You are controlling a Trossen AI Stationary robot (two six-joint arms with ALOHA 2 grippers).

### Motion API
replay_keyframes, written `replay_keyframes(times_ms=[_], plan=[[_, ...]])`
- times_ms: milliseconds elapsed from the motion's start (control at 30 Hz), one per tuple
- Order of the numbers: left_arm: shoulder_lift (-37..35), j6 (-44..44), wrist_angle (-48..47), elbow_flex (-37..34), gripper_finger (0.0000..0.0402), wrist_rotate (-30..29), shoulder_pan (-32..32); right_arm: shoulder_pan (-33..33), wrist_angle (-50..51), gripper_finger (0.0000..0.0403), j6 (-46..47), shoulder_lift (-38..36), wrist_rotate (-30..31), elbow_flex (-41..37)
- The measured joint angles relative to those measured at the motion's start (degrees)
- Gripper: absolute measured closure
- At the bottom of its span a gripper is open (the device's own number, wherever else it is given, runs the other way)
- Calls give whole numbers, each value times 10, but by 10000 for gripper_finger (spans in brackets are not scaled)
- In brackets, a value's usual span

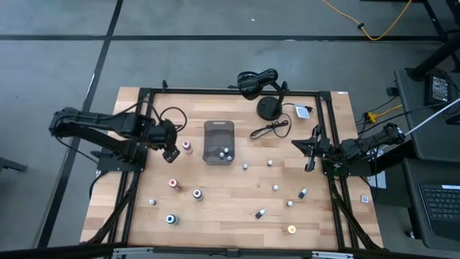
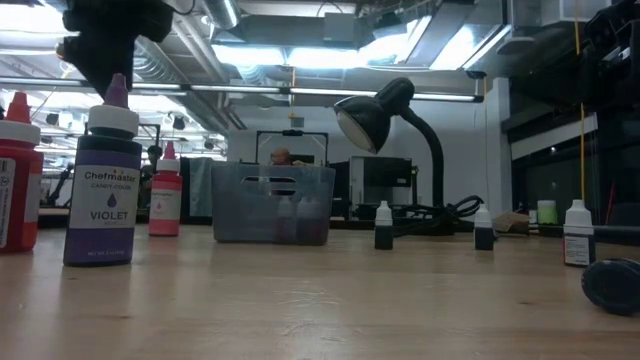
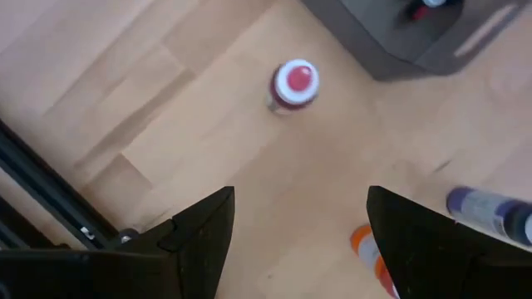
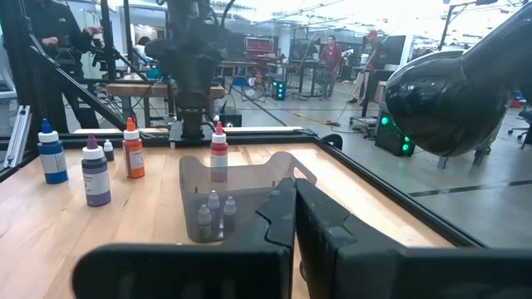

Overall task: Pick & Place food coloring
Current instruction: Put the left small red food coloring bottle into the gray transparent bin

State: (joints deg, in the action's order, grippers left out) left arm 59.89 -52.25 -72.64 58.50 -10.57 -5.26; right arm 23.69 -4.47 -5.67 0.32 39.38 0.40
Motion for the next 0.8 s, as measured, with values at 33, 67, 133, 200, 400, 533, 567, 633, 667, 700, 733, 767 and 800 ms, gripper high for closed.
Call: replay_keyframes(times_ms=[33, 67, 133, 200, 400, 533, 567, 633, 667, 700, 733, 767, 800], plan=[[2, -2, 0, 0, 135, 2, -8, 0, 0, 388, 0, 0, 0, 0], [3, -4, 0, 0, 135, 8, -17, 0, 0, 388, 0, 0, 0, 0], [3, -6, 0, 0, 135, 26, -34, 0, 0, 388, 0, 0, 0, 0], [8, -6, 0, 0, 135, 40, -54, 0, 0, 388, 0, 0, 0, 0], [12, 10, 0, 0, 135, 86, -111, 0, 0, 388, 0, 0, 0, 0], [16, 23, 0, 0, 135, 115, -142, 0, 0, 388, 0, 0, 0, 0], [19, 23, 0, 0, 135, 117, -149, 0, 0, 388, 0, 0, 0, 0], [24, 24, 0, 0, 135, 118, -164, 0, 0, 388, 0, 0, 0, 0], [27, 24, -1, 0, 135, 121, -171, 0, 0, 388, 0, 0, 0, 0], [32, 25, -1, 0, 135, 126, -179, 0, 0, 388, 0, 0, 0, 0], [37, 28, 0, 0, 135, 134, -186, 0, 0, 388, 0, 0, 0, 0], [41, 32, 0, 0, 135, 143, -192, 0, 0, 388, 0, 0, 0, 0], [45, 36, -1, 0, 135, 153, -198, 0, 0, 388, 0, 0, 0, 0]])
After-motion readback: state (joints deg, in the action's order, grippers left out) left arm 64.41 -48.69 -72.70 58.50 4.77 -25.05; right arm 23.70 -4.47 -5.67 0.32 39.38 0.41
